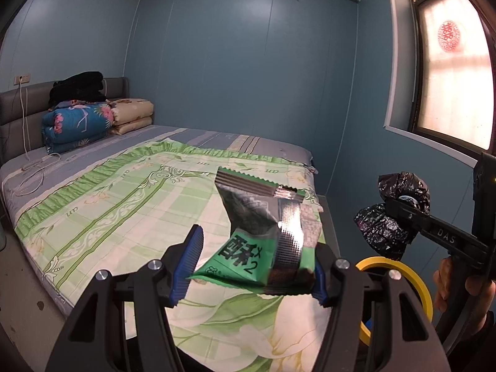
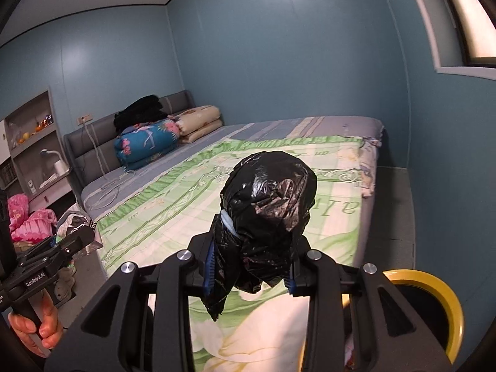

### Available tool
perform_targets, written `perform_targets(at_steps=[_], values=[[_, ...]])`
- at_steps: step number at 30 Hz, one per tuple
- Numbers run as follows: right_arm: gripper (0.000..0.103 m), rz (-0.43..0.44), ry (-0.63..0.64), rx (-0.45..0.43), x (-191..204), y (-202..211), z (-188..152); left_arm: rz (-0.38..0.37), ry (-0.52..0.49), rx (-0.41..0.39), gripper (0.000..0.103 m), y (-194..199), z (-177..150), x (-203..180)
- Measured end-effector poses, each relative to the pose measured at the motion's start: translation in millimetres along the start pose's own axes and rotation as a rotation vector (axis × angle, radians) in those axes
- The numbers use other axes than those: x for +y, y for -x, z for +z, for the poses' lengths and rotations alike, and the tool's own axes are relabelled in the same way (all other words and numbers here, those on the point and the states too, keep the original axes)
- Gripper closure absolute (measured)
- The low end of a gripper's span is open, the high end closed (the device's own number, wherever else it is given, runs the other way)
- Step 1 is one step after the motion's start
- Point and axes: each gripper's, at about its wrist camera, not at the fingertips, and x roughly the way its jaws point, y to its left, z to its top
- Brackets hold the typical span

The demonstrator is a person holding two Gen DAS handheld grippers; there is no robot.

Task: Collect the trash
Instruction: 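Carry the snack wrapper and black bag over the yellow bin and release both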

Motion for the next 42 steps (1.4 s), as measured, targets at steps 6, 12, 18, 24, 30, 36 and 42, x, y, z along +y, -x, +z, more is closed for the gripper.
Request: perform_targets(at_steps=[6, 12, 18, 24, 30, 36, 42], values=[[0.070, -0.054, -0.041, -0.029, -24, 25, -3, -0.039, -0.040, -0.003, 0.046, -4, 3, -28], [0.070, -0.123, -0.071, -0.045, -50, 42, -8, -0.079, -0.083, 0.019, 0.046, -15, 2, -54], [0.070, -0.174, -0.089, -0.051, -71, 49, -11, -0.124, -0.111, 0.047, 0.045, -28, -2, -81], [0.070, -0.239, -0.118, -0.049, -100, 53, -20, -0.164, -0.146, 0.076, 0.045, -47, -7, -109], [0.070, -0.276, -0.175, 0.000, -121, 44, -29, -0.233, -0.154, 0.155, 0.045, -78, -23, -137], [0.069, -0.302, -0.233, 0.043, -150, 37, -41, -0.293, -0.173, 0.251, 0.045, -112, -44, -166], [0.069, -0.321, -0.285, 0.070, -174, 30, -57, -0.331, -0.168, 0.326, 0.045, -141, -61, -184]])
